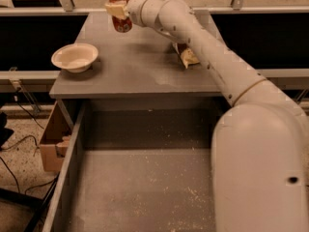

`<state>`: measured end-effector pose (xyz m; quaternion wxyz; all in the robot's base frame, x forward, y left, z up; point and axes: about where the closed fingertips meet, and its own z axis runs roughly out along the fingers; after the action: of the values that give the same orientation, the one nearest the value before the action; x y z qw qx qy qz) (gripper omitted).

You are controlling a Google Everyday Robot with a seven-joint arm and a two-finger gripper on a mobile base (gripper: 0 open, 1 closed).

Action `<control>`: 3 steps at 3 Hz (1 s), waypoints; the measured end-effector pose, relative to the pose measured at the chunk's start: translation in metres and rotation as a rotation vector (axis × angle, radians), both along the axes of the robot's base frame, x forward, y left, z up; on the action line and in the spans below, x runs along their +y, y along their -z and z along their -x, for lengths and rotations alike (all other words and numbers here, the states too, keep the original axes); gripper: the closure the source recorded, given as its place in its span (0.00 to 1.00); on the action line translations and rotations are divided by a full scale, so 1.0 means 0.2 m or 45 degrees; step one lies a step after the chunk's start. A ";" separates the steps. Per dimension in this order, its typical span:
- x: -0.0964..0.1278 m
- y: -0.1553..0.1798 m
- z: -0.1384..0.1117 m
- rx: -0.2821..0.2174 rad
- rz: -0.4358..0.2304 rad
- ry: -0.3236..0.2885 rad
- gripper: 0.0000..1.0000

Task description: Place coke can into top drawer

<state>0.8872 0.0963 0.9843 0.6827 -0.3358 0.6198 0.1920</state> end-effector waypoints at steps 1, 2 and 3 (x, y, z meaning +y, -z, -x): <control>-0.02 -0.31 0.31 -0.136 0.014 -0.116 1.00; -0.10 -0.49 0.61 -0.192 0.023 -0.164 1.00; -0.26 -0.40 0.84 -0.154 0.098 -0.158 1.00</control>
Offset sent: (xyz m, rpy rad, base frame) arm -0.2032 -0.0465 0.1237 -0.0526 -0.1763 0.1688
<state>0.7200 0.0438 1.0640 0.6923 -0.4106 0.5624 0.1896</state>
